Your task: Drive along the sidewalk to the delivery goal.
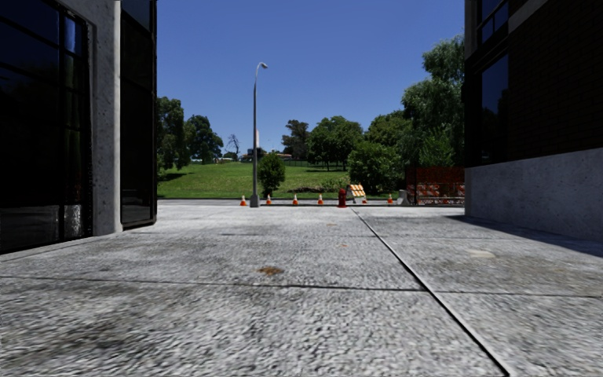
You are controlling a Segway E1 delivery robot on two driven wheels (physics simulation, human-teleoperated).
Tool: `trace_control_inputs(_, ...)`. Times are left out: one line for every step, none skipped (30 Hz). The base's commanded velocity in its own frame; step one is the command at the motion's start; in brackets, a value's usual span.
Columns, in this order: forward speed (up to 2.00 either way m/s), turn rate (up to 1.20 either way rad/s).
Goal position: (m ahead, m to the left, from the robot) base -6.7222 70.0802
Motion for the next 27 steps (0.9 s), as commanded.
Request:
trace_control_inputs(2.00, 0.00)
trace_control_inputs(2.00, 0.00)
trace_control_inputs(2.00, 0.00)
trace_control_inputs(2.00, 0.00)
trace_control_inputs(2.00, 0.00)
trace_control_inputs(2.00, 0.00)
trace_control_inputs(2.00, 0.00)
trace_control_inputs(2.00, 0.00)
trace_control_inputs(2.00, 0.00)
trace_control_inputs(2.00, 0.00)
trace_control_inputs(2.00, 0.00)
trace_control_inputs(2.00, 0.00)
trace_control_inputs(2.00, 0.00)
trace_control_inputs(2.00, 0.00)
trace_control_inputs(2.00, 0.00)
trace_control_inputs(2.00, 0.00)
trace_control_inputs(2.00, 0.00)
trace_control_inputs(2.00, 0.00)
trace_control_inputs(2.00, 0.00)
trace_control_inputs(2.00, 0.00)
trace_control_inputs(2.00, 0.00)
trace_control_inputs(2.00, 0.00)
trace_control_inputs(2.00, 0.00)
trace_control_inputs(2.00, 0.00)
trace_control_inputs(2.00, 0.00)
trace_control_inputs(2.00, 0.00)
trace_control_inputs(2.00, 0.00)
